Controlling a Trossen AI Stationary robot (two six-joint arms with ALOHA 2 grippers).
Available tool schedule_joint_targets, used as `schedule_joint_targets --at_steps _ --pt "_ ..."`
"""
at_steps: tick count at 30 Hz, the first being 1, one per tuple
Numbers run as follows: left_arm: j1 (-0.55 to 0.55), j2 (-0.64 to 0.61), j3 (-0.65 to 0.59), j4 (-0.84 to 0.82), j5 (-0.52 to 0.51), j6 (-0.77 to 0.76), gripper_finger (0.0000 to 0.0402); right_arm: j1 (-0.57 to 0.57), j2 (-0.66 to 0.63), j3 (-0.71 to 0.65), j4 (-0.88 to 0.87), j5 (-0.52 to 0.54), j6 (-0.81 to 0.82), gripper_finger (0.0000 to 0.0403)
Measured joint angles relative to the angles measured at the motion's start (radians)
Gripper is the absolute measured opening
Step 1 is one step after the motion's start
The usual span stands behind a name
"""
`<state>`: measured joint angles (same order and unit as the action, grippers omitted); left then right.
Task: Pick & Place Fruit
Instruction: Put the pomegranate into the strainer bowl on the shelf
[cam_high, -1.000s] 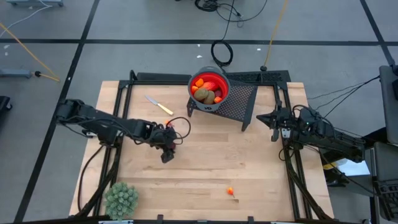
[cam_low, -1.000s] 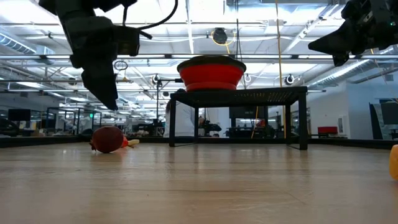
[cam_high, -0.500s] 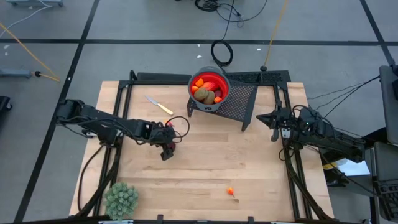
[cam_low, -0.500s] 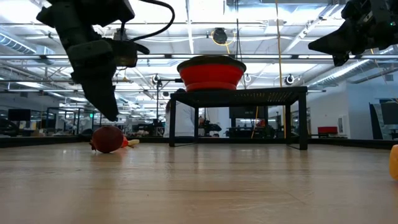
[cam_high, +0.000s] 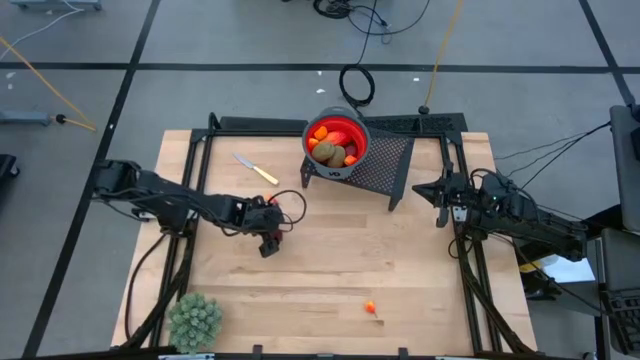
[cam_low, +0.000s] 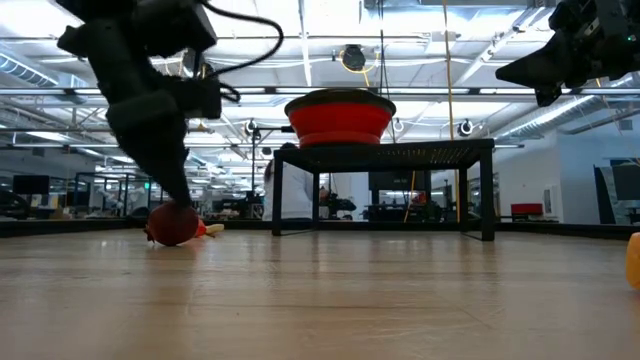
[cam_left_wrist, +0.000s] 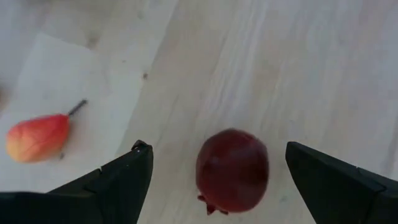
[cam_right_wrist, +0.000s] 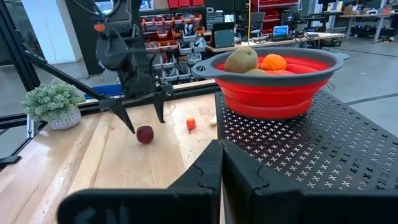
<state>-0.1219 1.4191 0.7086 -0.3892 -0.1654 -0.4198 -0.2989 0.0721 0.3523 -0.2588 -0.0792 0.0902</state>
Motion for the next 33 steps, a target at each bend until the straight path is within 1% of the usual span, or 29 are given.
schedule_joint_targets --at_steps 5,9,13,17,19,21,29,33 --pt "0.000 0.101 0.000 0.035 0.008 -0.002 0.0365 0.000 0.000 0.000 0.001 0.000 0.001 0.0001" --pt "0.000 0.152 0.001 0.059 0.027 -0.020 0.0365 0.000 0.000 0.001 0.002 0.000 0.000 0.0001" --pt "0.000 0.161 0.003 0.058 0.034 -0.033 0.0365 0.000 0.000 0.001 0.001 0.000 0.002 0.0001" --pt "0.000 0.150 0.002 0.054 0.034 -0.003 0.0360 0.000 0.000 0.001 0.001 0.000 0.002 0.0001" --pt "0.000 0.150 0.002 0.054 0.034 0.017 0.0346 0.000 0.000 0.001 0.000 0.000 0.002 0.0001" --pt "0.000 0.150 0.003 0.055 0.034 0.033 0.0324 0.000 0.000 0.001 0.001 0.000 0.002 0.0001" --pt "-0.001 0.150 0.003 0.054 0.042 0.034 0.0212 0.000 0.000 0.001 0.001 0.000 0.003 0.0001" --pt "0.000 0.144 0.003 0.051 0.040 0.033 0.0178 0.000 0.000 0.001 0.001 0.000 0.003 0.0001"
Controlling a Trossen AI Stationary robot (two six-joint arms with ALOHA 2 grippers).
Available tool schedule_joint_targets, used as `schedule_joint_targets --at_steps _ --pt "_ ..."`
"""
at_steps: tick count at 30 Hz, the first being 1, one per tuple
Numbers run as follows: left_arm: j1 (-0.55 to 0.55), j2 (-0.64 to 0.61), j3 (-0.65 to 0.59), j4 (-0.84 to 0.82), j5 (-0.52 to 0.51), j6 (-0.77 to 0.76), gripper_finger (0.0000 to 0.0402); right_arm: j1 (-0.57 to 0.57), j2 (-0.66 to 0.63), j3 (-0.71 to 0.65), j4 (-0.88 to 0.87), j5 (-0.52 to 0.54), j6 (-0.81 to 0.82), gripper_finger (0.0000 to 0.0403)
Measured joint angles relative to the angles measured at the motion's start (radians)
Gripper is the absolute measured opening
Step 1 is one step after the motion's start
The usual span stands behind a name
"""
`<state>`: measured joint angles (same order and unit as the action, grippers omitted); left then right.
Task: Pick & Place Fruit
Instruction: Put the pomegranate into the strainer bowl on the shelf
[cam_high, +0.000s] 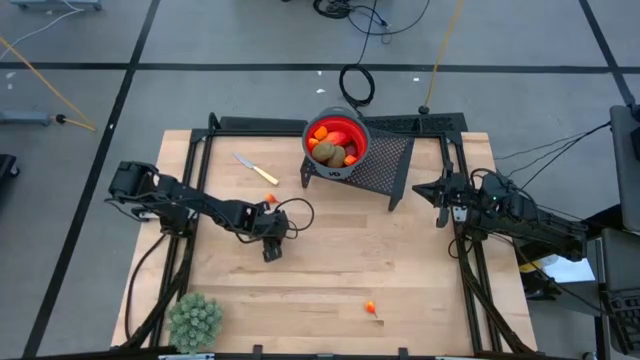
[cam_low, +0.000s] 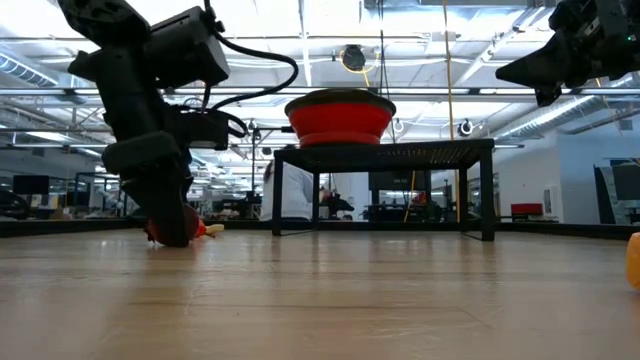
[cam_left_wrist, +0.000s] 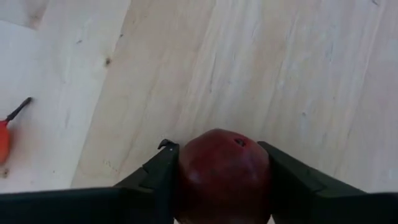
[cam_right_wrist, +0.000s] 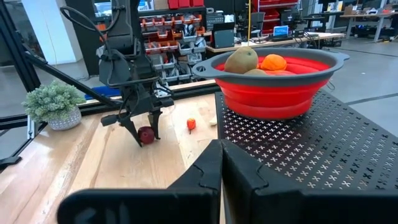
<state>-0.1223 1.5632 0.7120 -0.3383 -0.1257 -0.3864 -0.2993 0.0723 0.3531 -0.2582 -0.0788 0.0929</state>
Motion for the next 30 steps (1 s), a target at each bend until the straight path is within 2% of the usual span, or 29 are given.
schedule_joint_targets --at_steps 4,10,15,21,30 --pt "0.001 -0.054 -0.002 -0.003 0.018 0.022 0.0176 0.000 0.000 0.000 0.000 0.000 0.000 0.0001" --pt "0.000 -0.218 -0.002 0.045 0.021 0.044 0.0202 0.000 0.000 0.000 0.007 0.000 0.000 0.0001" --pt "-0.005 -0.372 -0.002 0.230 0.032 0.117 0.0197 0.000 0.000 0.000 0.007 0.000 0.000 0.0002" --pt "-0.005 -0.501 0.000 0.467 0.055 0.227 0.0183 0.000 0.000 0.000 0.007 0.000 0.000 0.0002" --pt "-0.005 -0.554 0.000 0.770 0.144 0.300 0.0193 0.000 0.000 0.000 0.007 0.000 -0.001 0.0002"
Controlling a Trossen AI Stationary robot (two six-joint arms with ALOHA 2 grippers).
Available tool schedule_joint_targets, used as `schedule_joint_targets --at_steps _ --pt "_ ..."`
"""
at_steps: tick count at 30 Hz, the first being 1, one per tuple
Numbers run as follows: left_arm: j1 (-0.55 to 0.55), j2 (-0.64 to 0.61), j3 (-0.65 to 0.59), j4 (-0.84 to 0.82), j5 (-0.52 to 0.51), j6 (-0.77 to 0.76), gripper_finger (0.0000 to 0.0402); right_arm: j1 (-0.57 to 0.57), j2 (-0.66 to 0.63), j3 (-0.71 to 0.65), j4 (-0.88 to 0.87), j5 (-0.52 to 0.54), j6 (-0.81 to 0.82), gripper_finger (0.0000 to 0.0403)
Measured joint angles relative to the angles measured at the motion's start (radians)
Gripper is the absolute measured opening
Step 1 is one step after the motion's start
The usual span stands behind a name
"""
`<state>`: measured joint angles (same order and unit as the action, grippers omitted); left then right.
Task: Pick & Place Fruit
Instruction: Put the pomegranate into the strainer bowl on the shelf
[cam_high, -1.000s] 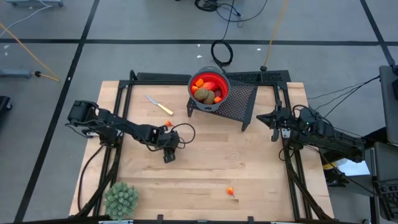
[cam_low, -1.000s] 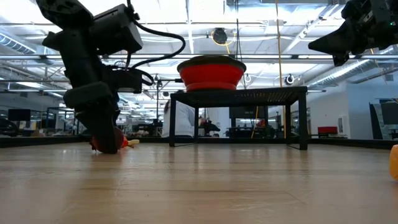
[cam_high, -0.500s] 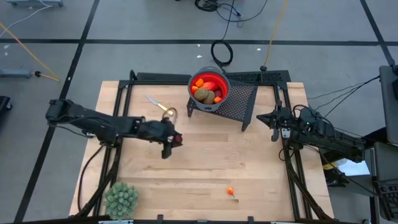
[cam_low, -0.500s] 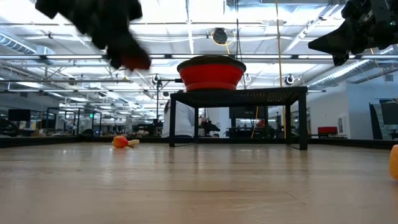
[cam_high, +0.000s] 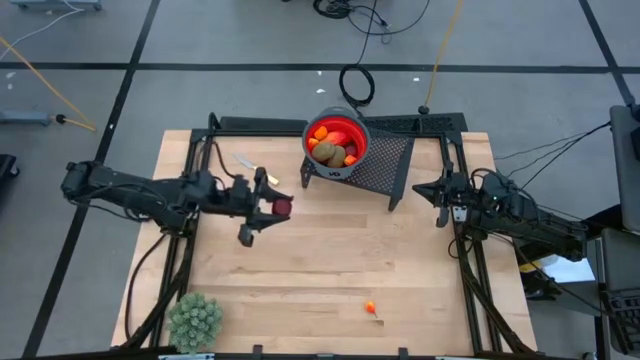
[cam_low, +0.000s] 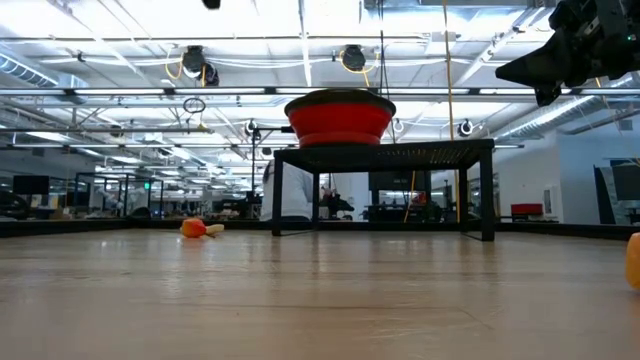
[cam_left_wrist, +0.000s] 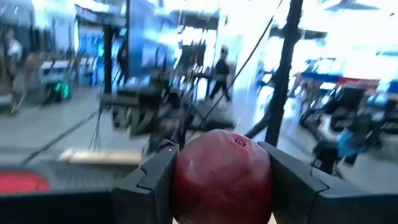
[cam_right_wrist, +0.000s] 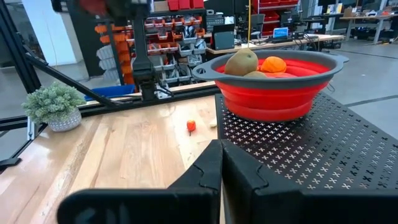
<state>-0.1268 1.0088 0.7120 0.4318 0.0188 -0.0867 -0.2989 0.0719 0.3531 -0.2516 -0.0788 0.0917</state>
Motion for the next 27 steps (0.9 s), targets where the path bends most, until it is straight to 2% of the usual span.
schedule_joint_targets --at_steps 5,14,19,27 --pt "0.000 0.000 0.000 0.132 0.042 0.003 0.0185 0.000 0.000 0.000 0.000 0.000 -0.003 0.0001" --pt "0.000 0.001 0.000 0.288 0.029 -0.001 0.0191 0.000 0.000 0.000 0.000 0.000 -0.005 0.0001" --pt "0.000 0.001 0.000 0.330 -0.079 -0.099 0.0185 0.000 0.000 0.000 0.000 0.000 0.000 0.0002" --pt "0.000 0.001 0.000 0.351 -0.347 -0.386 0.0193 0.000 0.000 0.000 -0.006 0.000 -0.008 0.0002"
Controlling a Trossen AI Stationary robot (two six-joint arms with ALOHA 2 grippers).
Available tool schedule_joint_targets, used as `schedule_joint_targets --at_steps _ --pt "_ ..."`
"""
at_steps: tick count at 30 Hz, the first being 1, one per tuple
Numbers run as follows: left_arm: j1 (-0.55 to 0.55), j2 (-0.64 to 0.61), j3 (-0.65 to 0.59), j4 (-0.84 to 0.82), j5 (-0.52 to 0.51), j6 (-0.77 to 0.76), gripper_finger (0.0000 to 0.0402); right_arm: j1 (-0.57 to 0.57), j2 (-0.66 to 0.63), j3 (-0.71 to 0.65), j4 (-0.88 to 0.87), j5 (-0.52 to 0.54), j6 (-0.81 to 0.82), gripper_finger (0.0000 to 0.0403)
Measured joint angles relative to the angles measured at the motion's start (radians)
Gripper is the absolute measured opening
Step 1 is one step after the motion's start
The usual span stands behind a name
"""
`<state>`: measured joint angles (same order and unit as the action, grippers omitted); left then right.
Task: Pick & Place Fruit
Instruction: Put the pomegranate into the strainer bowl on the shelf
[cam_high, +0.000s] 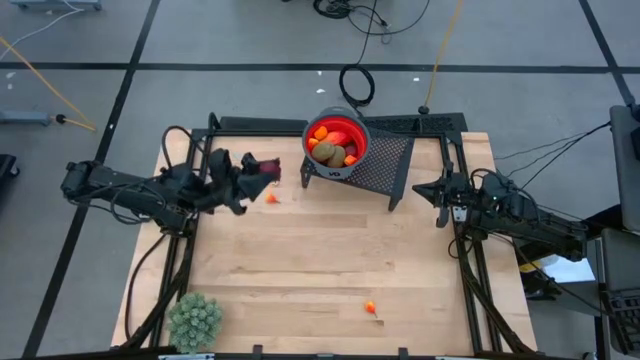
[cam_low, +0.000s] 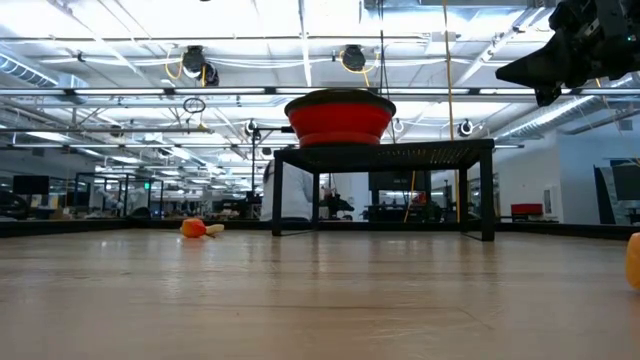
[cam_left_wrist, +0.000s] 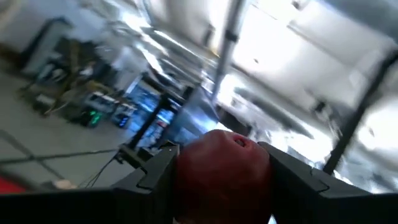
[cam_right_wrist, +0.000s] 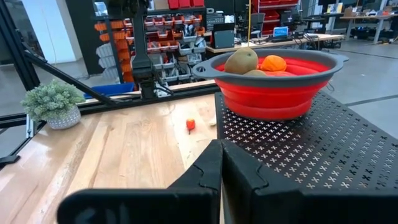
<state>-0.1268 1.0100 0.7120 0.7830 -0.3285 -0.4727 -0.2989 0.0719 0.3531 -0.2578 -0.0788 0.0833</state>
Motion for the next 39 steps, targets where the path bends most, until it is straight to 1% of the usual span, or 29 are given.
schedule_joint_targets --at_steps 4,9,12,16,20,24,30,32,35,39 --pt "0.000 0.000 0.000 0.000 -0.129 -0.137 0.0197 0.000 0.000 0.000 -0.001 0.000 -0.001 0.0001" --pt "0.000 0.000 0.000 -0.002 -0.262 -0.260 0.0184 0.000 0.000 0.000 -0.001 0.000 -0.001 0.0002" --pt "0.000 0.000 0.000 -0.002 -0.309 -0.297 0.0183 0.000 0.000 0.000 -0.001 0.000 -0.001 0.0001" --pt "0.000 0.000 0.000 -0.002 -0.349 -0.356 0.0192 0.000 0.000 0.000 -0.001 0.000 -0.017 0.0001" --pt "0.000 0.013 0.000 -0.004 -0.355 -0.399 0.0195 0.000 0.000 0.000 -0.001 0.000 -0.019 0.0001" --pt "0.000 0.031 0.000 -0.002 -0.354 -0.420 0.0188 0.000 0.000 0.000 -0.001 0.000 -0.019 0.0001" --pt "0.000 0.052 0.000 -0.005 -0.325 -0.440 0.0191 0.000 0.000 0.000 -0.001 0.000 -0.020 0.0001" --pt "0.000 0.053 0.000 -0.010 -0.300 -0.443 0.0194 0.000 0.000 0.000 -0.001 0.000 -0.020 0.0001" --pt "0.000 0.070 0.000 -0.012 -0.285 -0.414 0.0196 0.000 0.000 0.000 -0.001 0.000 -0.020 0.0002" --pt "0.002 0.099 0.000 -0.013 -0.283 -0.339 0.0189 0.000 0.000 0.000 -0.001 0.000 -0.020 0.0001"
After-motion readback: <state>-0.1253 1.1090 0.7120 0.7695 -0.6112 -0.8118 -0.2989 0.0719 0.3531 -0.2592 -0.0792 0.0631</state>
